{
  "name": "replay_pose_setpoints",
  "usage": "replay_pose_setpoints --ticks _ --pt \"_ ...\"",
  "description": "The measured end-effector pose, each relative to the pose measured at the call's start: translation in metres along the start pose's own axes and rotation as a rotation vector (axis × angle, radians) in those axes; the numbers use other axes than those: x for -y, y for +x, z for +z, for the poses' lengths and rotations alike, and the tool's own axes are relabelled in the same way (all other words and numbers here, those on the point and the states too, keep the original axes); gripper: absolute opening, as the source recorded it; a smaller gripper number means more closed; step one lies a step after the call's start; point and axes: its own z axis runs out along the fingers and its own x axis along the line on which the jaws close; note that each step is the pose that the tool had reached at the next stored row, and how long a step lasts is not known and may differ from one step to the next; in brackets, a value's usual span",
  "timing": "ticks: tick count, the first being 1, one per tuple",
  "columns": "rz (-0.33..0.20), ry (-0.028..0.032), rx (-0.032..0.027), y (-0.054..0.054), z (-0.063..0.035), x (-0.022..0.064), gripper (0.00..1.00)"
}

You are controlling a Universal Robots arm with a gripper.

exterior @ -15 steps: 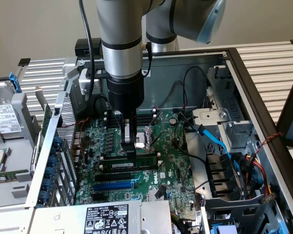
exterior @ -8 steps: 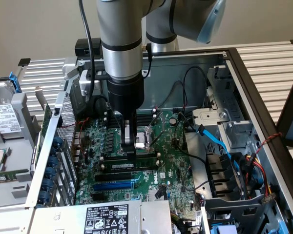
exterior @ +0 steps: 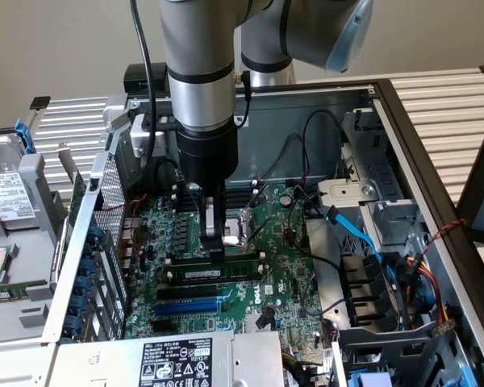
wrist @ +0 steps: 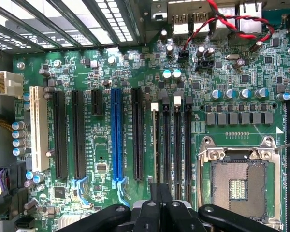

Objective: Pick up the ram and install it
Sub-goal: 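Press down the ram until it locks into place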

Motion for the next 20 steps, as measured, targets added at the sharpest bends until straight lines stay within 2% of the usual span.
replay_pose_setpoints --ticks 9,20 --pt "0.000 0.0018 -0.0248 0.0005 -0.0067 0.0002 0.11" --pt "0.000 0.0018 -0.0261 -0.0005 -0.0076 0.0001 0.11"
